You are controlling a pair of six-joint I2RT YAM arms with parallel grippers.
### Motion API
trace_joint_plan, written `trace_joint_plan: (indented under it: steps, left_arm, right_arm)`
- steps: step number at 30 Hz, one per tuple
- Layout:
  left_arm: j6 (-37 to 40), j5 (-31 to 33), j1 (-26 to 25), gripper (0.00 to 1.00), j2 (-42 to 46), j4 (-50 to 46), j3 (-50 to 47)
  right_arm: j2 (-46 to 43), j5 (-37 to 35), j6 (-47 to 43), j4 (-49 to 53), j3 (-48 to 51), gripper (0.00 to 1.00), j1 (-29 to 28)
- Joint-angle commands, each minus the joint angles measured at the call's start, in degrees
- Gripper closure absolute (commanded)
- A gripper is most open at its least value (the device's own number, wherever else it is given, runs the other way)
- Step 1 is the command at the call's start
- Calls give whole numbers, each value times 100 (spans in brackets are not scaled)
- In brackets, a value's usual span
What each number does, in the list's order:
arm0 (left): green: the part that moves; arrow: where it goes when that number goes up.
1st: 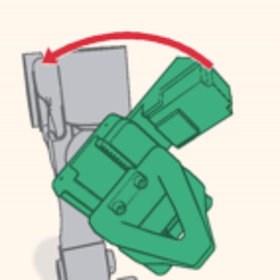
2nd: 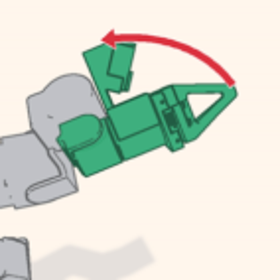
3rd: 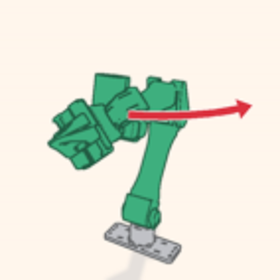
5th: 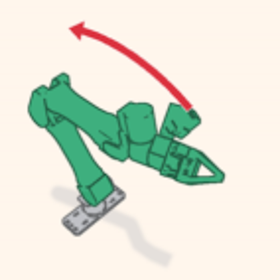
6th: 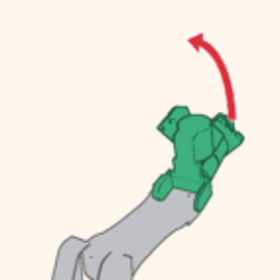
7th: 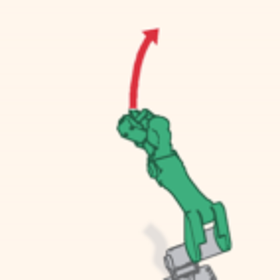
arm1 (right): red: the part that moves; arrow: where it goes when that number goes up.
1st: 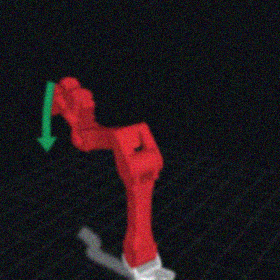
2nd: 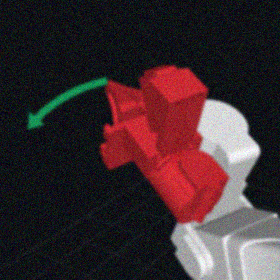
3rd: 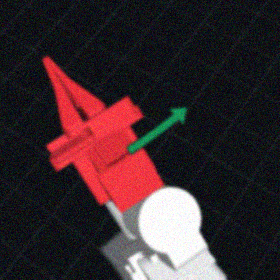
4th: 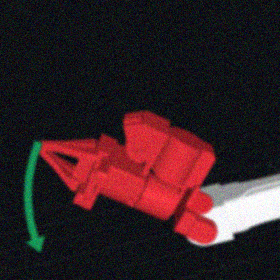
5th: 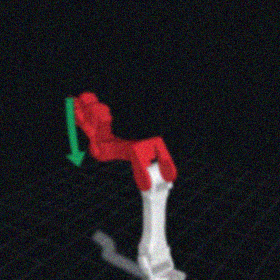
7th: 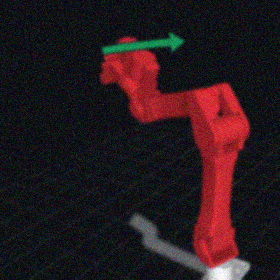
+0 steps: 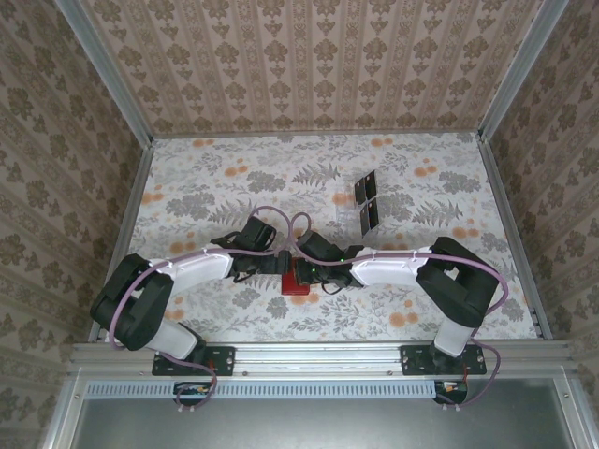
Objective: Put the credit cards into the card holder
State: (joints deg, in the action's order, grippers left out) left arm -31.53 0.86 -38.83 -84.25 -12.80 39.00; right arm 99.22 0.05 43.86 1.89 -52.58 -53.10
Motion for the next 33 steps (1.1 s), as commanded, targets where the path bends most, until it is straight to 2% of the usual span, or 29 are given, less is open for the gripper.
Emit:
trace_joint_plan:
  steps: [1, 10, 33]
  left_arm:
    - [-160, -153, -68, 0, -115, 67, -146]
    - [-187, -126, -104, 0, -153, 102, -153]
    - [-221, -86, -170, 0, -211, 137, -173]
  right_arm:
    - [2, -54, 103, -36, -54, 100, -29]
    - [-481, -254, 71, 79, -77, 100, -18]
    - [122, -6, 228, -284, -41, 100, -33]
